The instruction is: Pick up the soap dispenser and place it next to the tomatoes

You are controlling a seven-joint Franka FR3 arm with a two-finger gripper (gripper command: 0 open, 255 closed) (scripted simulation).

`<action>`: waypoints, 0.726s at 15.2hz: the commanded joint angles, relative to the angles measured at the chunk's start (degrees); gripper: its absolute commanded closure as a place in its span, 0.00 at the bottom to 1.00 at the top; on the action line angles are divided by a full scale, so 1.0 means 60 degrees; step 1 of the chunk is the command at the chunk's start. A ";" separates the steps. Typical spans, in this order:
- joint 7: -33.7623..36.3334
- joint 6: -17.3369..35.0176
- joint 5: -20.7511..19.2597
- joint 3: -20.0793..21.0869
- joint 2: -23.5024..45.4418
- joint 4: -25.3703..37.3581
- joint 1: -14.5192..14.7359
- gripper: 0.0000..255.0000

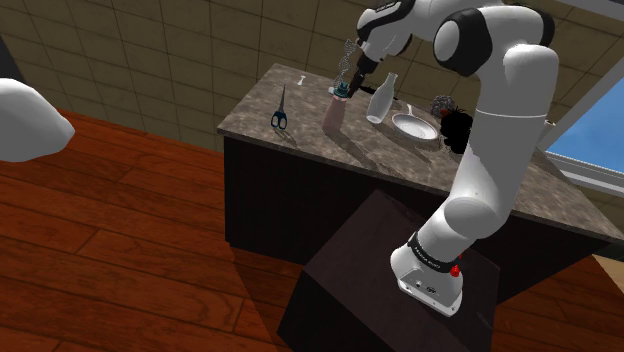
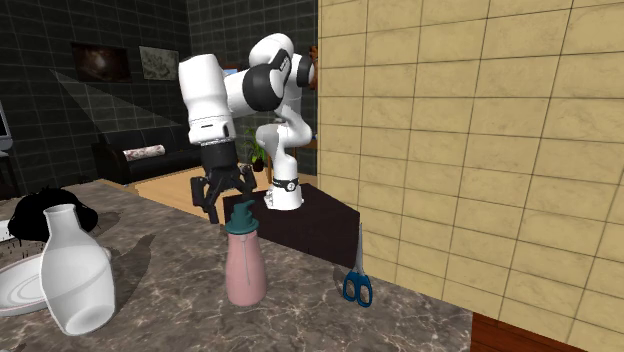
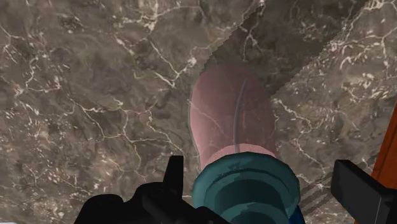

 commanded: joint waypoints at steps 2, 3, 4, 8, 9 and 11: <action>-0.0113 0.0215 0.0189 0.0099 0.0255 0.0001 -0.0054 0.00; -0.0144 0.0301 0.0243 0.0128 0.0323 -0.0029 -0.0061 0.00; -0.0175 0.0387 0.0297 0.0159 0.0393 -0.0056 -0.0069 0.00; -0.0225 0.0521 0.0383 0.0208 0.0505 -0.0095 -0.0083 0.00; -0.0225 0.0521 0.0383 0.0208 0.0505 -0.0095 -0.0083 0.00; -0.0225 0.0521 0.0383 0.0208 0.0505 -0.0095 -0.0083 0.00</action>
